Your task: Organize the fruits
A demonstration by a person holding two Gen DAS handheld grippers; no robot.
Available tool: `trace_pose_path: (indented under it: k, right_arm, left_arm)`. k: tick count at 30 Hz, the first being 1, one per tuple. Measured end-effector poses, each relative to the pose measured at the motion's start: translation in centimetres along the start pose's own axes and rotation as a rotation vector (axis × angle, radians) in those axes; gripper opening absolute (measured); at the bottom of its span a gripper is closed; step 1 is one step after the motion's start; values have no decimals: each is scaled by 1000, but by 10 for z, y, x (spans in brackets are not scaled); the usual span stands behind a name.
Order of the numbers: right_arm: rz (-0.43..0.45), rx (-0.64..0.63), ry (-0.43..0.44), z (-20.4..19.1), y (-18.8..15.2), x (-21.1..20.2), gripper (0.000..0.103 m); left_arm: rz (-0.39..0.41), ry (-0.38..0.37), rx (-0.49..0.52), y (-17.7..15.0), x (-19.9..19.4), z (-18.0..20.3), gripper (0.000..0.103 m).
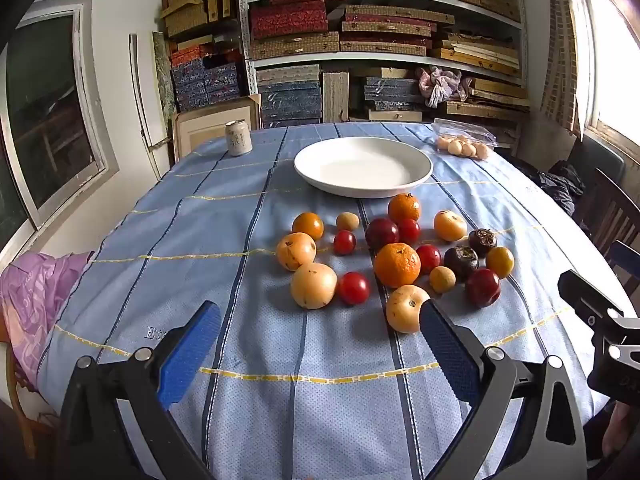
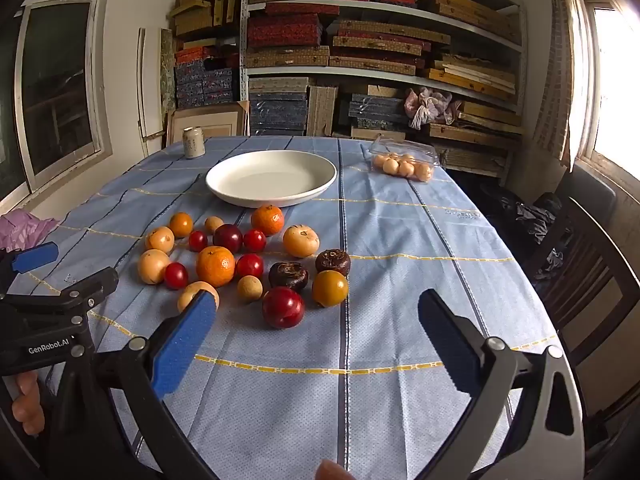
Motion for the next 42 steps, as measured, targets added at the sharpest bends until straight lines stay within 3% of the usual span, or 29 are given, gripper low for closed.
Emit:
trace_pose_path:
  k: [42]
  right_arm:
    - [-4, -5, -3, -3, -3, 1, 99]
  left_arm:
    - [-3, 13, -15, 0, -2, -6, 100]
Point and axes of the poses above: each gripper's, at about its wrist camera, not at the fingertips, and x roughly the way its jaws point, z to its right, y to its top, the point moved 9 cm from there along x, roughly the way its jaws point, and after that the axes turned 11 degrees about y, right-handed, at the moved point
